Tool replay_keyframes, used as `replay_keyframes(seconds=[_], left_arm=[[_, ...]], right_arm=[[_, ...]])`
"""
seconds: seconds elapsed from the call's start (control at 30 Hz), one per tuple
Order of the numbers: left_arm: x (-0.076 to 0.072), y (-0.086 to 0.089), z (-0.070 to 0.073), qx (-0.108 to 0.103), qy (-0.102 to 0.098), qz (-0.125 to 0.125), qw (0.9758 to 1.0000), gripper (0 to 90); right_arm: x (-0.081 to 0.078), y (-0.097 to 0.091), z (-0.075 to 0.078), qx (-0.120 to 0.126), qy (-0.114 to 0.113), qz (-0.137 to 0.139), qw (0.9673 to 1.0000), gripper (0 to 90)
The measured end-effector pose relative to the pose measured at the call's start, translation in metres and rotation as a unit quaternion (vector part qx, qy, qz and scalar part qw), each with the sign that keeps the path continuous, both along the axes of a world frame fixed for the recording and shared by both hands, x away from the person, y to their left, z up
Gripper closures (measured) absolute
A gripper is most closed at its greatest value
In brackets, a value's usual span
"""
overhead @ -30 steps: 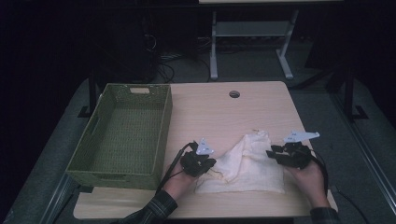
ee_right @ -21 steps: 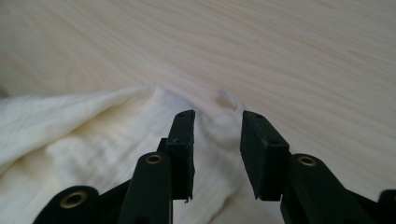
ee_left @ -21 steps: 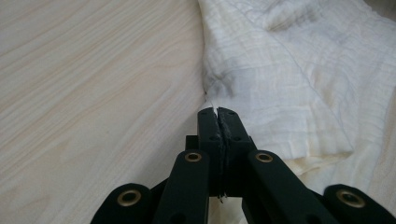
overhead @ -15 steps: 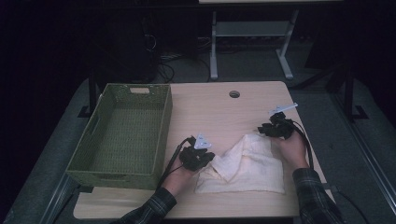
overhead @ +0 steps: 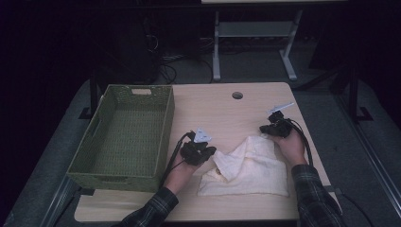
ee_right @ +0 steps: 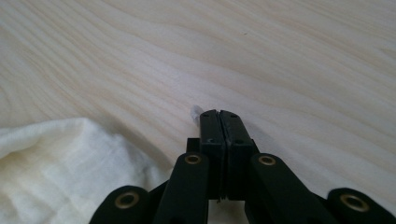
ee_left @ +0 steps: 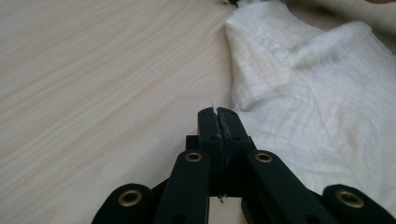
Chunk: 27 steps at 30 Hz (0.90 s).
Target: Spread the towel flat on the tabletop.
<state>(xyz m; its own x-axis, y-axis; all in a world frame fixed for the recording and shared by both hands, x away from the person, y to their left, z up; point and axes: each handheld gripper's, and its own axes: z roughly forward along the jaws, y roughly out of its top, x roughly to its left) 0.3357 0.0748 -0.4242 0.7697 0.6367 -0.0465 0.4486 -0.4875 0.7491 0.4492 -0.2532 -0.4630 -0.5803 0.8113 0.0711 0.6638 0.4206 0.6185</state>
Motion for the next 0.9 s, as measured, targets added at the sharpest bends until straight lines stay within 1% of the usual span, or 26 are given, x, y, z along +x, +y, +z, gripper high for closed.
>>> replay_keyframes(seconds=[0.1, 0.17, 0.27, 0.3, 0.33, 0.37, 0.4, 0.5, 0.53, 0.6, 0.63, 0.73, 0.77, 0.8, 0.9], left_arm=[[0.005, 0.004, 0.006, -0.002, -0.009, 0.012, 0.9999, 89.2], [0.010, 0.006, 0.011, -0.006, -0.012, 0.025, 0.9996, 89.2], [0.019, 0.008, 0.020, -0.013, -0.021, 0.034, 0.9991, 89.2], [0.023, 0.008, 0.022, -0.011, -0.026, 0.039, 0.9988, 89.2], [0.027, 0.008, 0.026, -0.012, -0.028, 0.046, 0.9985, 89.2], [0.030, 0.008, 0.027, -0.014, -0.027, 0.050, 0.9983, 89.2], [0.034, 0.008, 0.029, -0.019, -0.031, 0.058, 0.9976, 89.2], [0.046, 0.009, 0.034, -0.020, -0.040, 0.078, 0.9960, 89.2], [0.051, 0.009, 0.035, -0.026, -0.041, 0.086, 0.9951, 89.2], [0.061, 0.010, 0.037, -0.026, -0.042, 0.100, 0.9938, 89.2], [0.066, 0.010, 0.038, -0.028, -0.040, 0.106, 0.9931, 89.2], [0.080, 0.008, 0.039, -0.021, -0.045, 0.116, 0.9920, 89.2], [0.084, 0.007, 0.039, -0.016, -0.047, 0.116, 0.9920, 89.1], [0.089, 0.006, 0.040, -0.014, -0.048, 0.121, 0.9914, 89.1], [0.097, 0.007, 0.040, -0.014, -0.048, 0.130, 0.9903, 89.2]], right_arm=[[-0.001, -0.004, 0.005, 0.002, -0.010, -0.004, 0.9999, 89.2], [-0.001, -0.007, 0.011, 0.005, -0.018, -0.008, 0.9998, 89.2], [-0.002, -0.011, 0.020, 0.009, -0.038, -0.013, 0.9992, 89.3], [-0.002, -0.013, 0.023, 0.011, -0.044, -0.016, 0.9989, 89.3], [-0.002, -0.015, 0.026, 0.014, -0.047, -0.019, 0.9986, 89.3], [-0.002, -0.018, 0.029, 0.015, -0.044, -0.021, 0.9987, 89.3], [-0.001, -0.019, 0.031, 0.013, -0.051, -0.019, 0.9984, 89.3], [0.000, -0.024, 0.042, 0.012, -0.061, -0.022, 0.9978, 89.3], [0.000, -0.026, 0.046, 0.013, -0.067, -0.024, 0.9974, 89.3], [0.003, -0.030, 0.051, 0.018, -0.063, -0.025, 0.9975, 89.3], [0.004, -0.031, 0.054, 0.018, -0.067, -0.027, 0.9972, 89.3], [0.007, -0.034, 0.059, 0.022, -0.080, -0.033, 0.9960, 89.2], [0.009, -0.036, 0.060, 0.024, -0.075, -0.035, 0.9963, 89.3], [0.010, -0.037, 0.060, 0.025, -0.075, -0.035, 0.9963, 89.3], [0.012, -0.039, 0.062, 0.028, -0.081, -0.038, 0.9956, 89.3]])
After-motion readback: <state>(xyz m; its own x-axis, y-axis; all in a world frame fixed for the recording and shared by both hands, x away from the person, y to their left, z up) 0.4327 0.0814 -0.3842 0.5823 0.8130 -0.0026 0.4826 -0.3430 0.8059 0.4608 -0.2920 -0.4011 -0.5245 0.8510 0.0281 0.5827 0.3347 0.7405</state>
